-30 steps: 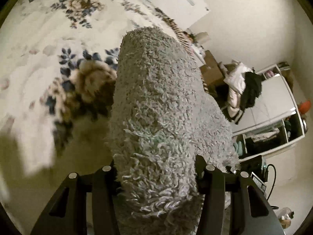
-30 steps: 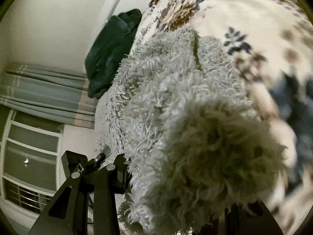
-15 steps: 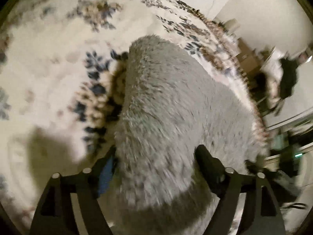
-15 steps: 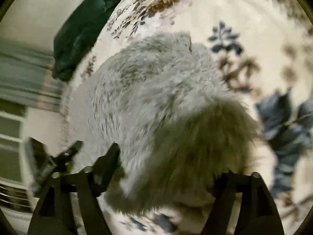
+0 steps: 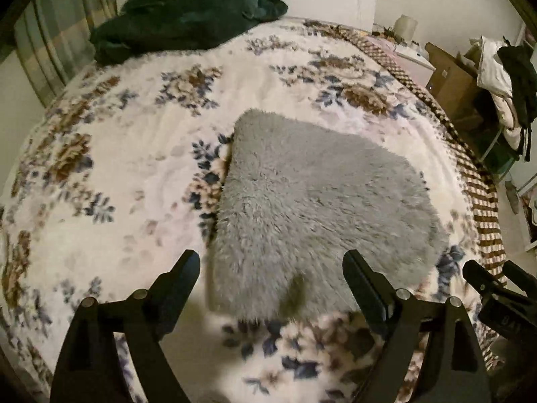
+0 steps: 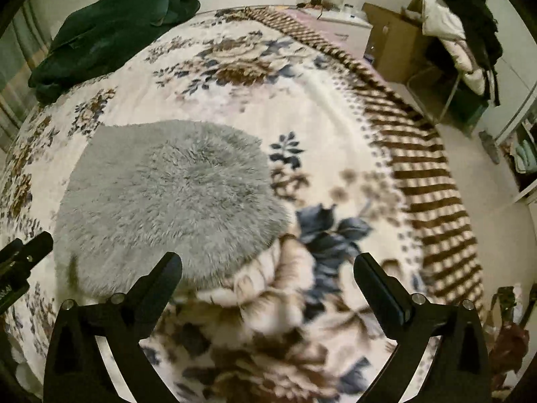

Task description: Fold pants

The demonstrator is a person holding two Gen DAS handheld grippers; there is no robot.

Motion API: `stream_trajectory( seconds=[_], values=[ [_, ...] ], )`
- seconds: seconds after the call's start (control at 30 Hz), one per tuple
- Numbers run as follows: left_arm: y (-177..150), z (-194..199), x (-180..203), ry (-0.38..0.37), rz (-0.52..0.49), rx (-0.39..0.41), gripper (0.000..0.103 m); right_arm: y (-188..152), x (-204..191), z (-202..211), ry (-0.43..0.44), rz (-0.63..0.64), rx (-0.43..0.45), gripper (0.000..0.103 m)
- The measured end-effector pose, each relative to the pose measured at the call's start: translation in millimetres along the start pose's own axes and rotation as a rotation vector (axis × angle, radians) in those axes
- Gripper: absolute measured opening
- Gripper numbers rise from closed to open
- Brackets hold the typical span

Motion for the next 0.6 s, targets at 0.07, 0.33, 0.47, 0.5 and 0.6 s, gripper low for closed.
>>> stream_trajectory(
  seconds=[0.07, 0.33, 0.47, 0.5, 0.6],
  values=[
    [-2.0, 24.9, 3.4, 0.008, -0.001, 0.02, 0.087, -3.4, 6.4, 26.7, -0.004, 0.007, 0.015, 0.103],
    [-19.2, 170.0, 29.3, 0.01, 0.004, 0.101, 0.087, -27.6, 34.9, 184.4, 0.003, 0.034, 0.106, 0.103],
    [-34.2, 248.3, 43.8, 0.004, 0.002, 0.145, 0.087, -44.2, 51.8, 270.8, 0.006, 0.047, 0.16, 0.103],
    [-38.4, 263.9, 47.4, 0.002, 0.001, 0.15, 0.087, -49.3, 56.1, 292.8, 0.005, 0.05, 0.172, 0.103],
    [-54.7, 323.4, 59.9, -0.007, -0.015, 0.182, 0.087, -64.4, 66.0, 350.7, 0.005, 0.06, 0.21, 0.103]
  ],
)
Point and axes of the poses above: each gripper's, at about its wrist camera, not at the fingertips, and z roughly against the way its jaws point, x to its right, y to its top, the point moved 9 cm from there along -z, roughly the way its jaws point, and after that the axes turned 13 degrees about z, right-handed, at the moved point
